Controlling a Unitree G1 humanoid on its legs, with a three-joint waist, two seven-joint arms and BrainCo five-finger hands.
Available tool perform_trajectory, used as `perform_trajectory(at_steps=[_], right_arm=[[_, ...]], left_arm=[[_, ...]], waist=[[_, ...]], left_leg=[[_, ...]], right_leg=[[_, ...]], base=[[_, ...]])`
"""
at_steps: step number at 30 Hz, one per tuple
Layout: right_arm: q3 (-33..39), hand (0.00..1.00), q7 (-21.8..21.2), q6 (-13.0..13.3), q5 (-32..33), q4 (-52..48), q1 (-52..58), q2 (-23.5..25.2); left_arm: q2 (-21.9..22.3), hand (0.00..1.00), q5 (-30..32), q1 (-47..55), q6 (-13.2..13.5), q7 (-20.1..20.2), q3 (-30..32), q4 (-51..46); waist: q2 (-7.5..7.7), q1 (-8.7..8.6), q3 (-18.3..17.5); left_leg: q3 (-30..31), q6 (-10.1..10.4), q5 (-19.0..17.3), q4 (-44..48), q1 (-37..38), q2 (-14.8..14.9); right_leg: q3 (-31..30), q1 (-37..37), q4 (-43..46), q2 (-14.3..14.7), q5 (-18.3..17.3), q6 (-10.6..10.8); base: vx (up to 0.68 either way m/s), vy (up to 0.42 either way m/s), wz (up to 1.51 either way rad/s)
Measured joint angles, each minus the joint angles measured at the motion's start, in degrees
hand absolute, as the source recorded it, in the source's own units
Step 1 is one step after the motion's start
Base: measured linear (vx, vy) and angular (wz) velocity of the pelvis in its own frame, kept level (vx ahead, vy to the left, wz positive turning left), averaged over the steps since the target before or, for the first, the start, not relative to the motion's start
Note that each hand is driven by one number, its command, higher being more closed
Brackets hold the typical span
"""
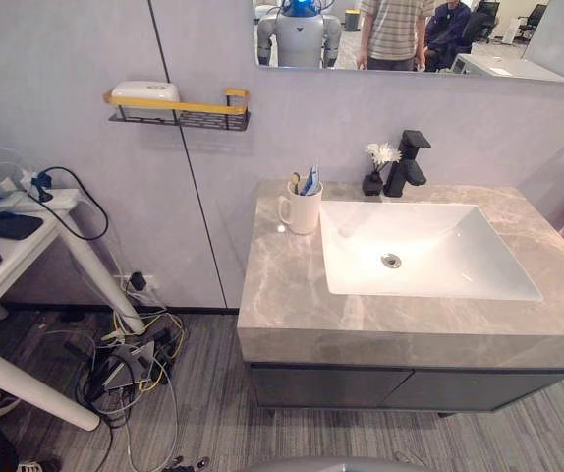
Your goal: Organize washtable
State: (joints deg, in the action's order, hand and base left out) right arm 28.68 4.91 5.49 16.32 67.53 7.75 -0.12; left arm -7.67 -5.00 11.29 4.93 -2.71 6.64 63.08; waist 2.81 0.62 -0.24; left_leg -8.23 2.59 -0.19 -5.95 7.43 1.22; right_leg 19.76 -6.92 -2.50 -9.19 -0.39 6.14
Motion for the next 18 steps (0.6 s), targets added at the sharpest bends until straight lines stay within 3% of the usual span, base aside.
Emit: perform_trajectory(at_steps=[7,12,13,14,15,16,17,18], right_arm=[[-2.48,0.0,-0.47,0.05,0.42,-0.04,-0.1,-0.95],[-2.72,0.0,-0.39,0.02,0.37,-0.78,-2.82,-0.98],[-3.6,0.0,-0.32,0.07,0.39,-2.17,-2.94,-0.93],[-3.82,0.0,-0.09,-0.02,0.39,-2.5,-3.95,-1.58],[-3.79,0.0,0.13,-0.03,0.41,-2.83,-4.28,-1.68],[-3.55,0.0,0.21,0.02,0.58,-2.73,-4.12,-1.64],[-3.59,0.0,0.19,-0.05,0.49,-2.19,-4.1,-1.5],[-3.77,0.0,0.16,-0.11,0.43,-2.16,-3.99,-1.35]], left_arm=[[-1.1,0.0,4.32,-2.05,-0.09,-0.05,-2.5,2.4],[-1.05,0.0,4.28,-3.1,-0.34,-0.69,-1.12,2.75],[-0.5,0.0,4.29,-4.17,-0.67,-0.93,0.85,3.25],[0.51,0.0,4.21,-4.38,-0.82,-1.36,2.87,3.14],[0.82,0.0,4.16,-4.47,-0.9,-1.49,3.4,2.93],[0.91,0.0,4.05,-4.42,-1.14,-1.63,3.55,1.91],[0.81,0.0,3.62,-4.43,-1.3,-1.68,3.55,1.65],[0.76,0.0,3.54,-4.43,-1.37,-1.72,3.63,1.62]], waist=[[0.1,-0.27,0.36],[0.41,-0.2,4.79],[0.11,-0.11,6.15],[-1.26,0.86,7.4],[-1.55,0.7,7.73],[-1.9,0.4,7.94],[-1.29,0.58,7.82],[-1.08,0.91,7.64]], left_leg=[[-2.73,-0.38,-0.19,0.05,-3.25,-0.3],[-12.29,-1.95,-1.2,2.26,-3.83,0.24],[-15.61,-3.19,-2.06,5.2,-5.08,1.28],[-20.07,-4.27,-2.81,6.2,-5.3,3.57],[-21.78,-4.42,-3.17,5.87,-4.7,3.69],[-23.86,-4.06,-3.65,5.42,-3.42,3.46],[-25.96,-4.04,-3.69,5.33,-2.12,3.16],[-27.18,-4.04,-3.69,5.6,-1.96,3.11]], right_leg=[[-3.3,5.4,0.92,-0.22,0.71,0.71],[-9.24,10.66,1.82,0.91,5.54,0.05],[-7.42,12.53,1.81,1.96,9.37,-1.45],[-2.13,13.22,2.55,2.8,10.82,-3.84],[3.54,14.16,9.22,1.67,6.14,-5.97],[11.57,14.83,23.35,-2.03,-3.22,-7.07],[16.35,13.0,31.49,-4.95,-7.75,-7.52],[18.56,11.38,33.55,-6.1,-9.02,-7.42]], base=[[0.02,0.022,-0.2],[0.01,0.06,-0.98],[-0.06,0.082,-1.58],[0.06,-0.042,-1.55],[0.35,-0.267,-1.34],[0.54,-0.467,-0.87],[0.41,-0.344,-0.81],[0.2,-0.195,-0.95]])
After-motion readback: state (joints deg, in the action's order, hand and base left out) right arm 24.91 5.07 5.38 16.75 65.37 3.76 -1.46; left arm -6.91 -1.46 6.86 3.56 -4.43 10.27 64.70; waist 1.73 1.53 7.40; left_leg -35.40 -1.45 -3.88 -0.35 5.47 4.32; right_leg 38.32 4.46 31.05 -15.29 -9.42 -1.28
